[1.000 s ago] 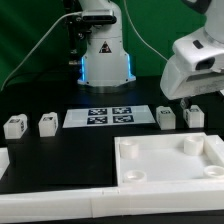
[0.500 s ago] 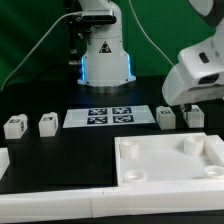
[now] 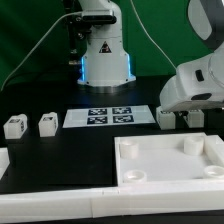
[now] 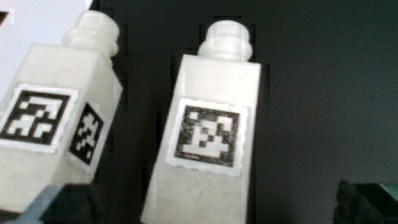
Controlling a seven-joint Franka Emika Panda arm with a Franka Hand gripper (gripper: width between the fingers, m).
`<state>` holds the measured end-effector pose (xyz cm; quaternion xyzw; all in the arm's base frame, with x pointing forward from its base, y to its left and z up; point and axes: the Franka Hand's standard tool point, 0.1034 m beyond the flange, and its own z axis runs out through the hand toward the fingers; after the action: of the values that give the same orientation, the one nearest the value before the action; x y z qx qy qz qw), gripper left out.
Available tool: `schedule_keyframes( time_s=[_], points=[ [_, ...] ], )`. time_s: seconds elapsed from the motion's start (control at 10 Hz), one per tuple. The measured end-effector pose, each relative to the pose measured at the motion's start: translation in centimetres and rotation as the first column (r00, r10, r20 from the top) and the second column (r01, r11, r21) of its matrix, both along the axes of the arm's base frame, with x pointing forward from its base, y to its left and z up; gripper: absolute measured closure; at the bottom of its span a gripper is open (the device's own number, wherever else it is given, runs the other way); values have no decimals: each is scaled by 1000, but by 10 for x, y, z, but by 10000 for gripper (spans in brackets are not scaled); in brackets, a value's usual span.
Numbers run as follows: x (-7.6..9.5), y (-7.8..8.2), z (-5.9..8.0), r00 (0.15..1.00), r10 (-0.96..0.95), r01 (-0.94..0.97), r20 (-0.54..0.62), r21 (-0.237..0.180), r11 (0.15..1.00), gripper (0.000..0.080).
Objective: Assemble one leg
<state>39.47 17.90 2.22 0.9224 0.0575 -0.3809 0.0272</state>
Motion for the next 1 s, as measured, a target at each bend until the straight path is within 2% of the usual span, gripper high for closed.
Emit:
schedule_keyframes(
  time_s=[0.5,0.8,1.0],
  points=[
    [-1,-1,-1,1000,0,0,-5,-1,1000,151],
    [-7,-3,0,999,-1,0,-43,-13,1000,151],
    [-11,-5,-5,997,-2,1,-75,-19,1000,151]
  ],
)
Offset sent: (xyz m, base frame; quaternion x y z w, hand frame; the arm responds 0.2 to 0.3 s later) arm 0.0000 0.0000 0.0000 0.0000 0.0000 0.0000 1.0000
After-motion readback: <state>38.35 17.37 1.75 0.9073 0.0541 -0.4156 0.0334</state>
